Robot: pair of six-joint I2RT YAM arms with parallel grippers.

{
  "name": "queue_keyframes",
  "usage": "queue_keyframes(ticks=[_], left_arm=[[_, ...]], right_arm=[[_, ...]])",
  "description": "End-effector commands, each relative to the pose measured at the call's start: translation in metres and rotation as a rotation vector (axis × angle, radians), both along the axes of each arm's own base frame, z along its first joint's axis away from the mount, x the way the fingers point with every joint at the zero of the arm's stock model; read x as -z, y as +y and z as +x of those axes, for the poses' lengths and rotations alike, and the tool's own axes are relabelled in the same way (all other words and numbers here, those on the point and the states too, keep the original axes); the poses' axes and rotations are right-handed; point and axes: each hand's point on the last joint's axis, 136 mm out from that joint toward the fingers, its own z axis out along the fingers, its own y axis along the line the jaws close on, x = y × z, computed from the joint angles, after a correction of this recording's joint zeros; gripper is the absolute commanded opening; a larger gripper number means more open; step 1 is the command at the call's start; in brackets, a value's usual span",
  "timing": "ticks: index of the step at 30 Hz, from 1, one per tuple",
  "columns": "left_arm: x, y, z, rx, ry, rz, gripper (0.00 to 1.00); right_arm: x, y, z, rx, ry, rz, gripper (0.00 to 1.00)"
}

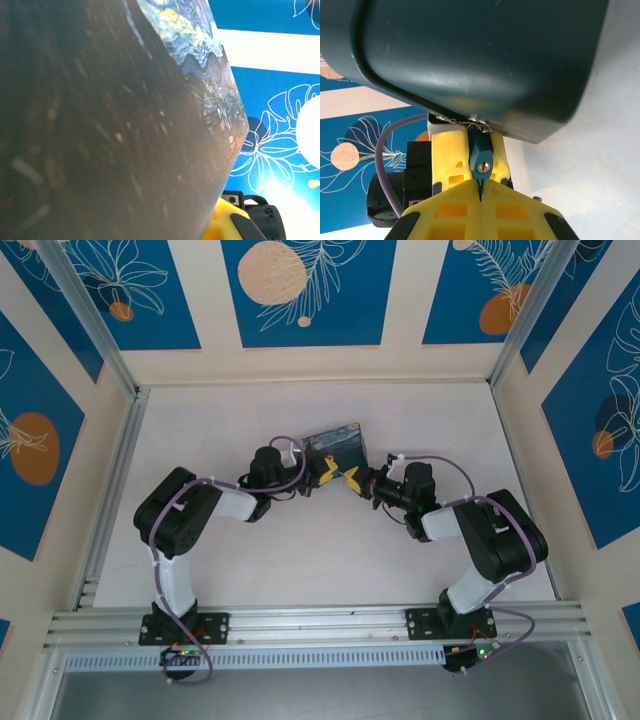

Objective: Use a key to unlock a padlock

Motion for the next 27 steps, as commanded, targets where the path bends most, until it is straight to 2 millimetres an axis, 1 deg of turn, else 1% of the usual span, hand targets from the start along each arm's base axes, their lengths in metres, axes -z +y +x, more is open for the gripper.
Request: queue_keyframes(ticks=[1, 6, 12, 15, 17, 27], left_arm=[[-0.034, -0.003, 0.003, 0.022, -0.101, -0.05, 0.0], [-0.032, -0.002, 0.004, 0.017, -0.099, -0.043, 0.0], [-0.029, -0.001, 0.004, 0.011, -0.092, -0.036, 0.0], [-0.03, -0.001, 0.004, 0.011, -0.093, -0.038, 0.0], [-0.03, -0.002, 0.004, 0.01, -0.092, -0.037, 0.0], [-0.031, -0.002, 0.004, 0.01, -0.092, -0.035, 0.0]], right_arm=[[-0.002, 0.003, 0.006, 0.003, -0.01, 0.005, 0.0], [0.001, 0.002, 0.004, 0.004, -0.003, 0.006, 0.0], [0.009, -0.008, -0.008, 0.019, 0.018, -0.003, 0.0], [0.013, -0.009, -0.013, 0.013, 0.033, -0.017, 0.0], [0.014, -0.009, -0.014, 0.016, 0.034, -0.02, 0.0], [0.005, -0.002, -0.001, 0.005, 0.014, -0.015, 0.0]])
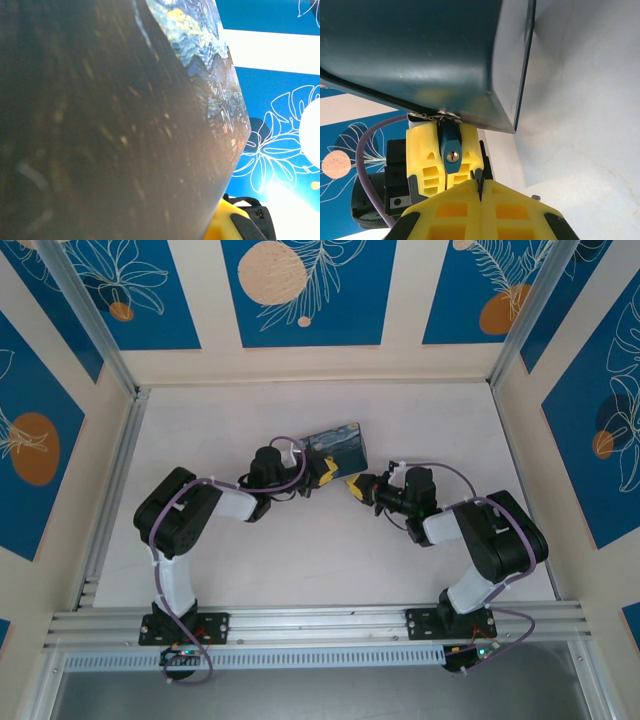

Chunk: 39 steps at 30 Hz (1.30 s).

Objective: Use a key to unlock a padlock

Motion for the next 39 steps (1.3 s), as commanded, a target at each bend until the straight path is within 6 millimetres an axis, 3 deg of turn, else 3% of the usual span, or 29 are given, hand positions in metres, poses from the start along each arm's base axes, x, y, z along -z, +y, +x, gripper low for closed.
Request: queue_keyframes(ticks=[1, 13, 24, 39], left_arm=[[-0.034, -0.002, 0.005, 0.009, -0.102, -0.046, 0.0], [-0.035, -0.002, 0.004, 0.008, -0.104, -0.044, 0.0], [-0.03, 0.0, 0.004, 0.0, -0.094, -0.032, 0.0], [-0.03, -0.001, 0.001, 0.007, -0.097, -0.03, 0.0]], right_arm=[[-0.011, 0.004, 0.01, -0.005, -0.043, 0.0, 0.0], [-0.014, 0.009, 0.017, -0.015, -0.049, 0.0, 0.0], [0.0, -0.001, -0.001, -0.004, -0.012, -0.021, 0.0], [-0.008, 0.011, 0.015, -0.021, -0.033, -0.012, 0.0]])
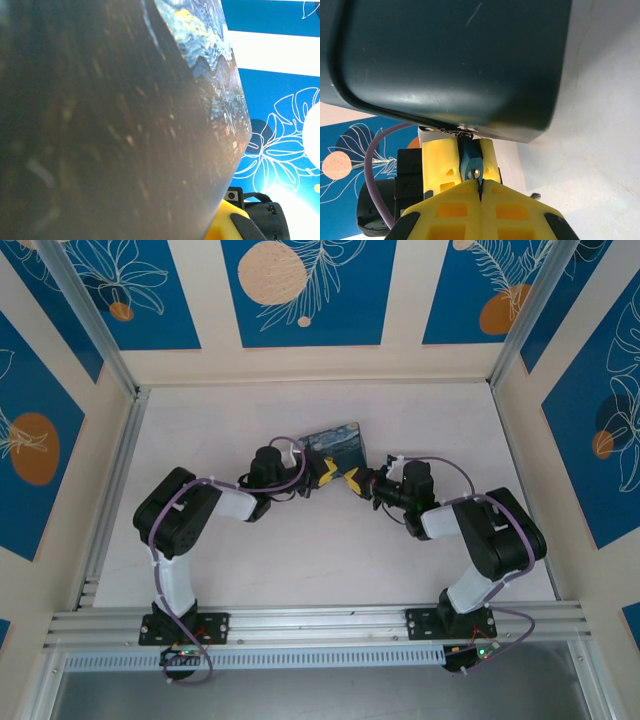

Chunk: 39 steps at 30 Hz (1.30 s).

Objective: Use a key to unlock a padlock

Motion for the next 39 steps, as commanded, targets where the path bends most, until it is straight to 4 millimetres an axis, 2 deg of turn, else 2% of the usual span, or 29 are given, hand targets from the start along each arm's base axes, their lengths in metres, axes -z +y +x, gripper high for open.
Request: queue_keyframes(ticks=[1, 17, 22, 27, 30, 33, 39], left_arm=[[-0.032, -0.002, 0.002, 0.01, -0.104, -0.042, 0.0], [-0.043, -0.006, -0.001, -0.003, -0.115, -0.087, 0.0], [-0.054, -0.02, -0.009, 0.002, -0.11, -0.159, 0.0], [-0.061, -0.034, -0.018, 0.031, -0.102, -0.196, 0.0], [-0.057, -0.034, -0.019, 0.031, -0.094, -0.176, 0.0], [-0.051, -0.035, -0.021, 0.039, -0.088, -0.144, 0.0], [-0.033, -0.04, -0.024, 0.064, -0.1, -0.066, 0.0]], right_arm=[[-0.004, 0.006, 0.006, -0.014, -0.025, -0.007, 0.0], [-0.001, 0.011, 0.014, 0.018, -0.015, 0.021, 0.0], [-0.004, 0.016, 0.02, 0.032, -0.045, 0.063, 0.0], [0.004, 0.014, 0.026, 0.027, -0.056, 0.04, 0.0], [0.007, 0.007, 0.03, 0.03, -0.046, 0.024, 0.0], [0.005, 0.009, 0.033, 0.019, -0.044, 0.035, 0.0], [-0.009, 0.032, 0.038, -0.023, -0.031, 0.073, 0.0]])
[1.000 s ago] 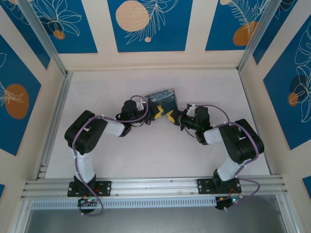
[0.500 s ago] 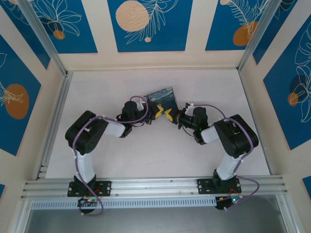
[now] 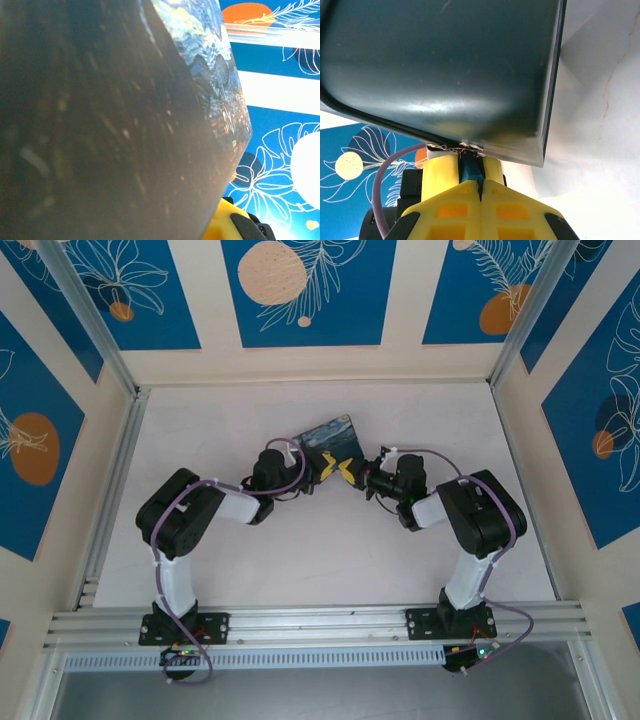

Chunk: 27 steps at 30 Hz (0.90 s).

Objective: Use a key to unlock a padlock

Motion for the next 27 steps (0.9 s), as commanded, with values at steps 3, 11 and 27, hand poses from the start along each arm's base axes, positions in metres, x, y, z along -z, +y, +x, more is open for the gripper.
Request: queue_keyframes(ticks=[3, 11, 27], left_arm=[[-0.014, -0.037, -0.042, 0.228, -0.14, 0.043, 0.0], [0.005, -0.03, -0.062, 0.416, -0.458, 0.337, 0.0], [0.03, -0.015, -0.08, 0.659, -0.629, 0.542, 0.0]], right_arm=[[-0.006, 0.014, 0.012, 0.002, 0.047, 0.044, 0.0], [-0.004, 0.0, 0.028, 0.115, 0.167, 0.241, 0.0], [0.025, 0.007, 0.032, 0.059, 0.41, 0.349, 0.0]])
